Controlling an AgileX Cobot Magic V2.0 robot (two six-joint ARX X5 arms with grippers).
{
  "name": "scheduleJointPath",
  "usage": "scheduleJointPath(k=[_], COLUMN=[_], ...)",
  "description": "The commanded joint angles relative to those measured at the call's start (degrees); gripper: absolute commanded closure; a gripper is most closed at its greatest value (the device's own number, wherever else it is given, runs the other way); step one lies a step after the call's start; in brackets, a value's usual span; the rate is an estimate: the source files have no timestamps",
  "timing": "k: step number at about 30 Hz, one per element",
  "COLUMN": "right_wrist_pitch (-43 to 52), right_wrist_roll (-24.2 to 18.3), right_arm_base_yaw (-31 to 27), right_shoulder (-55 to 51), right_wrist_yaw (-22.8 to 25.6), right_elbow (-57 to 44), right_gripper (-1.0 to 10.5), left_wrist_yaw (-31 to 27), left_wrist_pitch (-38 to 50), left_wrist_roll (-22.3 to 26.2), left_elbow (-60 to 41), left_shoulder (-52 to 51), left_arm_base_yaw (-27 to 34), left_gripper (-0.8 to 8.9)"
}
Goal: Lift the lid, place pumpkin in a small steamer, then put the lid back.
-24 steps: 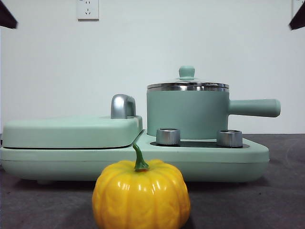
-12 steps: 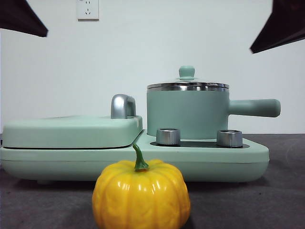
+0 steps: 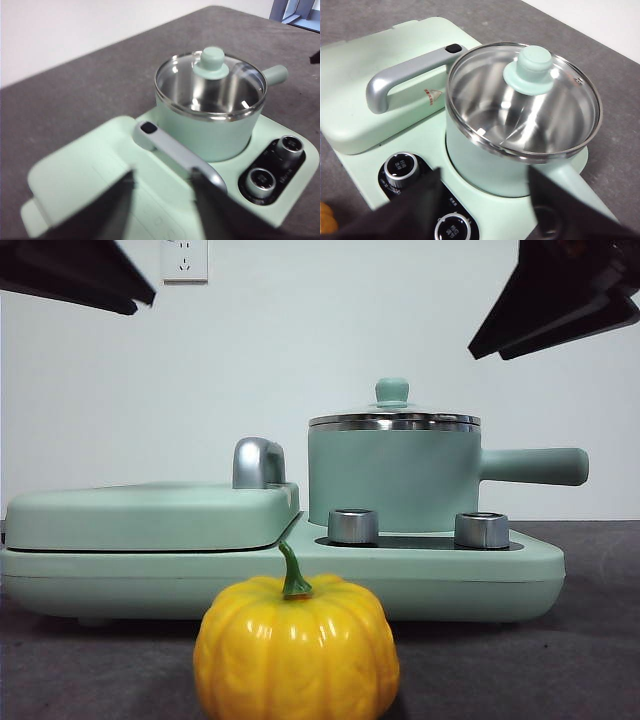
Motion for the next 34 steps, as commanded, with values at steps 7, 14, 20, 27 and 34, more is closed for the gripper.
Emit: scheduleJointPath(k=[7, 14, 20, 27, 34], right_wrist_pitch=[4.79, 9.73, 13.53, 14.12, 14.97], right_wrist_roll=[5.01, 9.51, 12.52, 12.98, 12.94], right_arm_base_yaw=[0.31, 0.31, 0.28, 0.28, 0.28], right_shoulder=[0.39, -0.26, -1.22, -1.97, -2.16], right_wrist_yaw=[0.02, -0.11, -0.11, -0.11, -0.11], right_elbow=[1.16, 1.33, 1.44, 1.73, 1.75], right_gripper=[6.0, 6.0, 6.0, 6.0, 6.0], left_wrist_yaw=[0.07, -0.2, -0.22, -0.2, -0.15], left_wrist_pitch=[9.94, 23.17, 26.25, 26.03, 26.01], left_wrist_roll=[-1.95, -6.36, -6.36, -6.21, -6.16], left_elbow=[1.22, 1.46, 7.76, 19.02, 28.3], left_shoulder=[2.93, 13.64, 25.14, 38.32, 47.76], left_arm_base_yaw=[-2.62, -7.74, -11.61, -14.03, -16.17], left_gripper=[5.36, 5.36, 5.36, 5.36, 5.36])
